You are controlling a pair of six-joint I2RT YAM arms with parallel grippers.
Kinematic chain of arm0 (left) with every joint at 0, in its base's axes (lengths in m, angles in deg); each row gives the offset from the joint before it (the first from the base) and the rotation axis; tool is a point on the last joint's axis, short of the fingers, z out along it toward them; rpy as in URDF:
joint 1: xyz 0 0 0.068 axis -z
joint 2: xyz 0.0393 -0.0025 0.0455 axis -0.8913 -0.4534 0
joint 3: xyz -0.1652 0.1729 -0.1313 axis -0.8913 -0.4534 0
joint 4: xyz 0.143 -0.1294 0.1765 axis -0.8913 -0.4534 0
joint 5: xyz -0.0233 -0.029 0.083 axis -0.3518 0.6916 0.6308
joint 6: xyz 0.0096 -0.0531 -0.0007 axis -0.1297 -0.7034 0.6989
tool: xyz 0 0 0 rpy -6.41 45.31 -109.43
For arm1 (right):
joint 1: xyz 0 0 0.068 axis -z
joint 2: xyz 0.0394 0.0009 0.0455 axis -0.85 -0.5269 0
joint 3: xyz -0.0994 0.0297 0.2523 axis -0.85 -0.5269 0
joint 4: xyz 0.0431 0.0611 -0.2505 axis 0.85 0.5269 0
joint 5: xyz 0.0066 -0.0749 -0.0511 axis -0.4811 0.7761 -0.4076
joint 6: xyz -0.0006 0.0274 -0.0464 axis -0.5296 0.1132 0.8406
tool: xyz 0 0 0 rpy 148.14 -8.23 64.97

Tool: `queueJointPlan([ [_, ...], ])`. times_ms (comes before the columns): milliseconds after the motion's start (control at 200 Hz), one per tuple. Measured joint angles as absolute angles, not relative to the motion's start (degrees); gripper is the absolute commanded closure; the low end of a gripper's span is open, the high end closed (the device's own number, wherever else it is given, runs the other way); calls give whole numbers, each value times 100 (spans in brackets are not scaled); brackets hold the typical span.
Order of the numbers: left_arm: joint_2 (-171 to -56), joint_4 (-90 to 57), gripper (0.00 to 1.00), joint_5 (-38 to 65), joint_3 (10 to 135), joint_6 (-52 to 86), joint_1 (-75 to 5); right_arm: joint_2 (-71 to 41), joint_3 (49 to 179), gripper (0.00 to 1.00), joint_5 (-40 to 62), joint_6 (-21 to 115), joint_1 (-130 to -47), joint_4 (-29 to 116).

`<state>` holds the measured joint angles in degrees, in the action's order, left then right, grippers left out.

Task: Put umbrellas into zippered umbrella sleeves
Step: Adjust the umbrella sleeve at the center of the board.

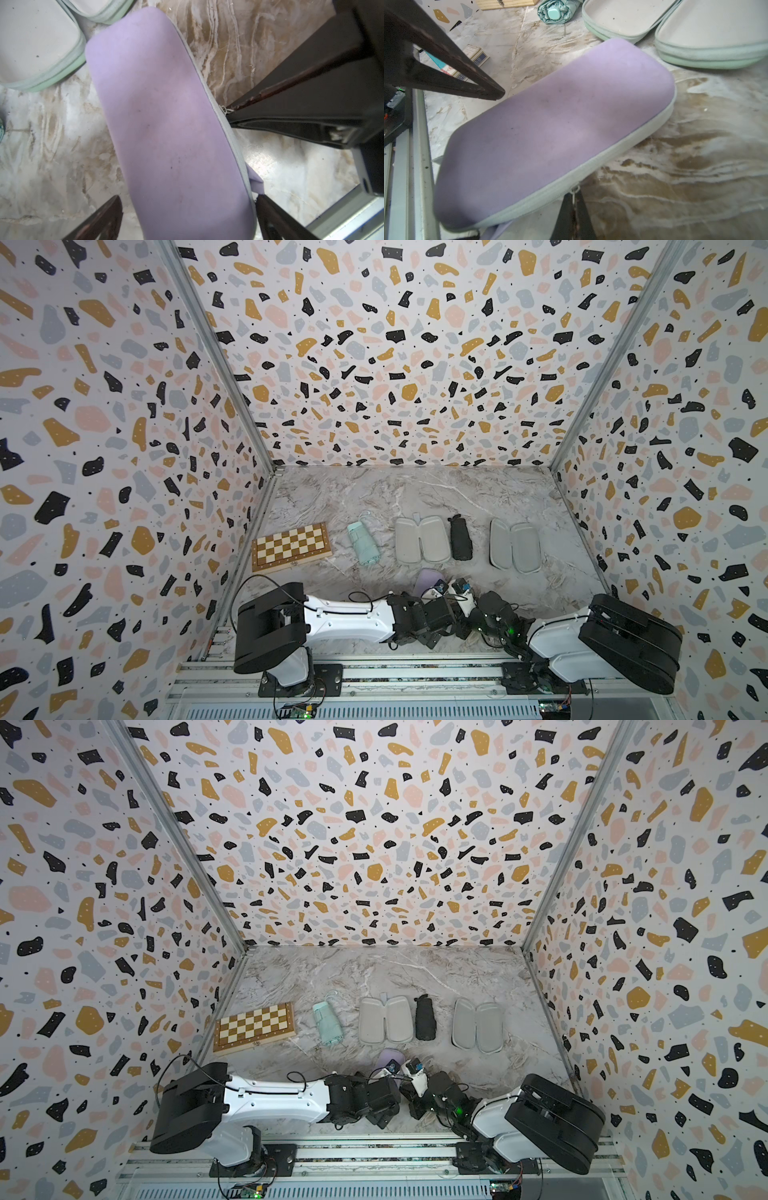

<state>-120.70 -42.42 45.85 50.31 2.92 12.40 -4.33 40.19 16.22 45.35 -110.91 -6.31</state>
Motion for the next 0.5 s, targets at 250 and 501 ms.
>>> queueJointPlan([
  [250, -12201, -4157, 5, 4747, 5068, 283, 1240, -505, 4002, 100, 1592, 4511, -11091, -719],
  [501, -12201, -4107, 14, 4858, 5068, 259, 1240, -586, 3997, 100, 1565, 4511, -11091, -828],
])
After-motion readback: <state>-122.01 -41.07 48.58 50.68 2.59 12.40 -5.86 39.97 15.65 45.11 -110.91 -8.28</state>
